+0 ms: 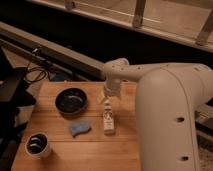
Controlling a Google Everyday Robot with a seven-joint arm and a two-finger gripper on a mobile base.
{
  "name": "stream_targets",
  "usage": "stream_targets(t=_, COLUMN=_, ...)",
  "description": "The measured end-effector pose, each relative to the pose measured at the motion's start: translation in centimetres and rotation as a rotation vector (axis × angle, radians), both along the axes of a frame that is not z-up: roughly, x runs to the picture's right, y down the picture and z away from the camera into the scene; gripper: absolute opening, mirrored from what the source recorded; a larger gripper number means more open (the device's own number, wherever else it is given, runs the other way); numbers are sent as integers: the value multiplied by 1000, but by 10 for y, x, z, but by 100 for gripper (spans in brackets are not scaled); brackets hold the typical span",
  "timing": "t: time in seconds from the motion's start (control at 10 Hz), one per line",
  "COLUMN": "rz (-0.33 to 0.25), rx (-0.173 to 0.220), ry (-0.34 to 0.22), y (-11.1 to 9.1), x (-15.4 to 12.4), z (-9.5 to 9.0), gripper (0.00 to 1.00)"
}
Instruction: Stand the bottle upright
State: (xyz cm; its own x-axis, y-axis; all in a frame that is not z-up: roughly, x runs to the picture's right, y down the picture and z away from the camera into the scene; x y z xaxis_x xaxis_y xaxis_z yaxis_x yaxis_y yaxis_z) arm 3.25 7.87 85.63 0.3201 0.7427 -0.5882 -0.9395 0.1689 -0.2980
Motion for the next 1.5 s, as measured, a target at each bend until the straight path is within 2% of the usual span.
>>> stream_targets(t=0.2, rz=-33, rx=14, ry=2, y=1, x=-2, z=0, gripper=80)
stream_targets(t=0.3, rz=-54, rx=27, ry=-1, y=2, x=-12, z=4, gripper=80)
stream_targets(t=0.8, rz=-56, rx=26, ry=10, y=6, x=-12, z=17, gripper=80)
stream_targets(t=1.5, rz=9, rx=-69, ry=34, y=27, x=3, z=46, gripper=80)
